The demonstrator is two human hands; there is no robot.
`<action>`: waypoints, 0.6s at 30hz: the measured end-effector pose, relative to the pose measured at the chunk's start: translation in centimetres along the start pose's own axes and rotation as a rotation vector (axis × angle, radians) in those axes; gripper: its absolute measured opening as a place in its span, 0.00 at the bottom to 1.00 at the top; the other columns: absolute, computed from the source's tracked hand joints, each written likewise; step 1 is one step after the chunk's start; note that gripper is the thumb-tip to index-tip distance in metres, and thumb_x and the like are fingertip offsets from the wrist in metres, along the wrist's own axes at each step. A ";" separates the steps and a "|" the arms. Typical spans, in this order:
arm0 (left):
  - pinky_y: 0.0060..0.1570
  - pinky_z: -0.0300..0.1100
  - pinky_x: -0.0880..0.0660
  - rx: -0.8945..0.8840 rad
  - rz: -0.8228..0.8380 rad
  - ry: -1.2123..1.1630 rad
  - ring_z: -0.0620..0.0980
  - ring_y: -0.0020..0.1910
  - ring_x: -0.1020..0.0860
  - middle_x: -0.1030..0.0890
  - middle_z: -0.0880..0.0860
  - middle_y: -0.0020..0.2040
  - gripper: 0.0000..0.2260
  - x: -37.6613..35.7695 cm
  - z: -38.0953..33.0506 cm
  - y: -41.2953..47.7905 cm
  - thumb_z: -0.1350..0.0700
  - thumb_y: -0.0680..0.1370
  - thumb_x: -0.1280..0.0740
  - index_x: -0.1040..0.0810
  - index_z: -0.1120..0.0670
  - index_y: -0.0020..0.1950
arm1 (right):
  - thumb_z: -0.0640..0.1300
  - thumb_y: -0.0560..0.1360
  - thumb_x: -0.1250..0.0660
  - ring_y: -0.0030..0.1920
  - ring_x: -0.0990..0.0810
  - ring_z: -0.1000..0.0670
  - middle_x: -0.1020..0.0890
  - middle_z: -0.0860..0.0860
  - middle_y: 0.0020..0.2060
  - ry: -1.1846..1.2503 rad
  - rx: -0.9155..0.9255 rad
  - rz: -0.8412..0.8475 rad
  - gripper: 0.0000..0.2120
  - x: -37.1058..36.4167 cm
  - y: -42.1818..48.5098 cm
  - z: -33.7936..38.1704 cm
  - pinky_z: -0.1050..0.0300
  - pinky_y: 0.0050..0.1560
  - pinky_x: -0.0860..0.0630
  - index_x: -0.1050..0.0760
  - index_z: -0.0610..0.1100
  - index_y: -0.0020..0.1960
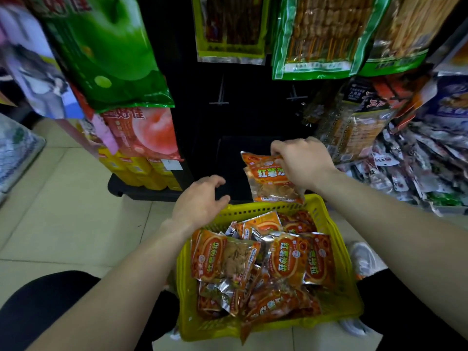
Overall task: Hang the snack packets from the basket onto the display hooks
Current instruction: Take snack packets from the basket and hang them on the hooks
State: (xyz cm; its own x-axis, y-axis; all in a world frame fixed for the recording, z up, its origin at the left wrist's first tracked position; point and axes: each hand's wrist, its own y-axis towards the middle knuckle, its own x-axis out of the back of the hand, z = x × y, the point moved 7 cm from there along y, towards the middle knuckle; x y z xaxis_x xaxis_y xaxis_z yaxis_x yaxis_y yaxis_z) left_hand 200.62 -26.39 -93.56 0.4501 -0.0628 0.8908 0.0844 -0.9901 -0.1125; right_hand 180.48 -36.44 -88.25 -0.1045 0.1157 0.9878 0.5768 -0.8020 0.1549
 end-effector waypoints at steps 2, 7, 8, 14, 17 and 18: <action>0.58 0.47 0.24 0.004 0.039 0.027 0.50 0.62 0.23 0.23 0.49 0.67 0.21 -1.0 0.3 0.7 0.45 0.78 0.32 0.28 0.47 0.70 | 0.46 0.78 0.34 0.47 0.19 0.42 0.18 0.49 0.44 -0.042 -0.007 -0.009 0.06 -0.9 2.0 -0.3 0.48 0.50 0.29 0.29 0.52 0.53; 0.60 0.51 0.24 0.022 0.121 0.087 0.52 0.63 0.24 0.26 0.49 0.67 0.21 -4.5 1.1 4.3 0.46 0.79 0.34 0.30 0.46 0.71 | 0.48 0.79 0.34 0.48 0.19 0.41 0.17 0.47 0.45 0.006 -0.056 -0.023 0.07 -5.0 7.1 -1.1 0.50 0.47 0.29 0.28 0.51 0.56; 0.60 0.51 0.24 0.027 0.133 0.091 0.52 0.63 0.24 0.26 0.49 0.67 0.21 -5.3 1.4 5.5 0.46 0.79 0.34 0.30 0.46 0.71 | 0.48 0.79 0.34 0.47 0.19 0.42 0.17 0.47 0.45 0.020 -0.065 -0.023 0.07 -6.1 8.2 -1.3 0.50 0.46 0.30 0.28 0.52 0.57; 0.63 0.47 0.28 0.005 0.196 0.050 0.51 0.66 0.27 0.27 0.49 0.69 0.24 -11.5 2.8 14.1 0.43 0.77 0.33 0.30 0.46 0.72 | 0.46 0.78 0.33 0.48 0.19 0.41 0.18 0.47 0.46 0.090 -0.114 -0.026 0.09 -12.5 15.0 -2.4 0.54 0.42 0.36 0.26 0.53 0.58; 0.65 0.49 0.29 0.028 0.214 0.101 0.52 0.69 0.30 0.31 0.49 0.73 0.26 -14.2 4.1 18.9 0.43 0.77 0.34 0.34 0.45 0.74 | 0.41 0.76 0.31 0.49 0.18 0.41 0.17 0.46 0.48 0.098 -0.128 -0.063 0.14 -15.0 19.0 -3.1 0.54 0.41 0.34 0.26 0.54 0.59; 0.64 0.50 0.28 0.032 0.204 0.133 0.53 0.69 0.30 0.32 0.49 0.73 0.26 -14.8 4.5 20.4 0.43 0.77 0.34 0.35 0.45 0.74 | 0.41 0.76 0.31 0.50 0.18 0.41 0.17 0.46 0.49 0.096 -0.118 -0.082 0.16 -15.6 20.3 -3.2 0.54 0.41 0.33 0.26 0.54 0.60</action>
State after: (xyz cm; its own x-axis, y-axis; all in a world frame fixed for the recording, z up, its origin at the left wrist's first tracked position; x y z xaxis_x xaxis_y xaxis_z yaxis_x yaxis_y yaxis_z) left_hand 199.74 -45.08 -110.99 0.3400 -0.2787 0.8982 0.0331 -0.9509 -0.3076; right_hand 191.25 -56.35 -100.55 -0.2275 0.1311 0.9649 0.4651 -0.8560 0.2259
